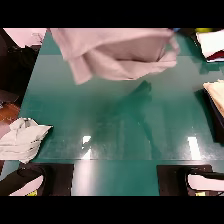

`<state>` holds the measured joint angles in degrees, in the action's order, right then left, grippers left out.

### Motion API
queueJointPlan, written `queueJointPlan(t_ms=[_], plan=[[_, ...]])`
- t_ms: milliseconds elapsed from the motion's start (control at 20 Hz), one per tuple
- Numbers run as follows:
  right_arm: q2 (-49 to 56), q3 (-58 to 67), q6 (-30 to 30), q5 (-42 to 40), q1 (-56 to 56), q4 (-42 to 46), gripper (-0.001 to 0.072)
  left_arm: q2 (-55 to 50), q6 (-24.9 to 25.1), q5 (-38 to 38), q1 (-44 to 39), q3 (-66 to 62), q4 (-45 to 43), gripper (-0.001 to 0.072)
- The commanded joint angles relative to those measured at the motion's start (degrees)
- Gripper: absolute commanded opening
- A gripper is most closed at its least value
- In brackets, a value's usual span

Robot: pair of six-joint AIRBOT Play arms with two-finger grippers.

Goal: Fold the shirts.

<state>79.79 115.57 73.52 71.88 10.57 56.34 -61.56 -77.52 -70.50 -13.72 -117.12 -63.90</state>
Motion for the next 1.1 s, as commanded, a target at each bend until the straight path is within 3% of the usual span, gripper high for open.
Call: queueJointPlan(t_ms=[0, 250, 450, 600, 850, 1050], plan=[[-12.96, -2.64, -0.74, -6.14, -3.48, 1.31, 0.0013, 2.86, -0.35, 4.39, 0.07, -3.58, 5.66, 0.0023], [-23.21, -2.71, -2.27, -8.31, -6.10, 2.25, 0.0012, 6.47, -0.33, 4.96, 0.04, -3.32, 16.55, 0.0024], [-25.97, -2.71, -2.32, -8.26, -7.69, 2.34, 0.0011, 5.99, -0.59, 0.61, 0.04, -2.75, 22.82, 0.0023], [-22.14, -2.71, -1.60, -5.77, -7.34, 1.18, 0.0010, 6.01, -3.04, -1.62, 0.07, 4.92, 18.58, 0.0023], [-5.11, -2.71, 2.86, 7.63, -1.27, 0.72, 0.0011, 4.04, -6.69, -4.79, 0.07, 29.18, 0.57, 0.0023], [12.28, -2.71, 3.67, 11.32, 0.50, 0.74, 0.0011, -4.70, -6.51, 5.05, 0.07, 43.95, -4.79, 0.0023]])
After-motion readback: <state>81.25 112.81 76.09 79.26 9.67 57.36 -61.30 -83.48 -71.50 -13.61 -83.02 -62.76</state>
